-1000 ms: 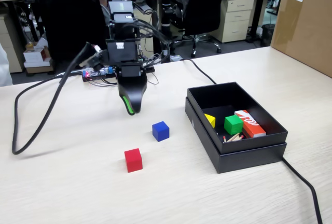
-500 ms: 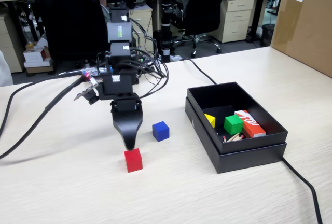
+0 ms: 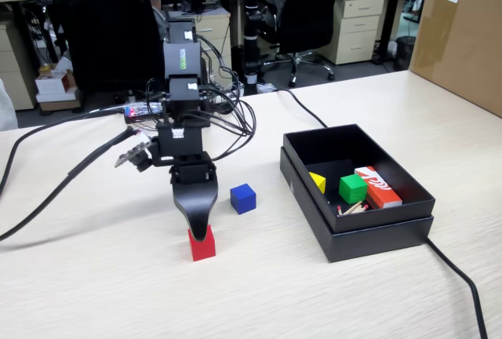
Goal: Put the red cube on top of the blue cube
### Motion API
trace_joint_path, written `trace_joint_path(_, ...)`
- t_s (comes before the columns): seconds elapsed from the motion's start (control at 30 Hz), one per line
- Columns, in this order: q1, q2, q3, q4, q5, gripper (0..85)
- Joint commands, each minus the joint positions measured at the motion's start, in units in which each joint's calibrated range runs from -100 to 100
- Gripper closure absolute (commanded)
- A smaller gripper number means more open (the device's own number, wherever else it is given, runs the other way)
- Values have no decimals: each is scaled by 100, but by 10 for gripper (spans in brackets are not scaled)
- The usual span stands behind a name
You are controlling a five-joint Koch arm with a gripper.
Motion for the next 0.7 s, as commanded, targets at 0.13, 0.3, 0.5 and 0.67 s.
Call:
trace_joint_path(0.13,63,66,603,35,-39,382)
trace_joint_path(0.3,63,147,603,43,-44,382)
trace_joint_path(0.5,34,296,694,52,-49,382)
trace_joint_path(0.67,20,330,694,52,-49,383)
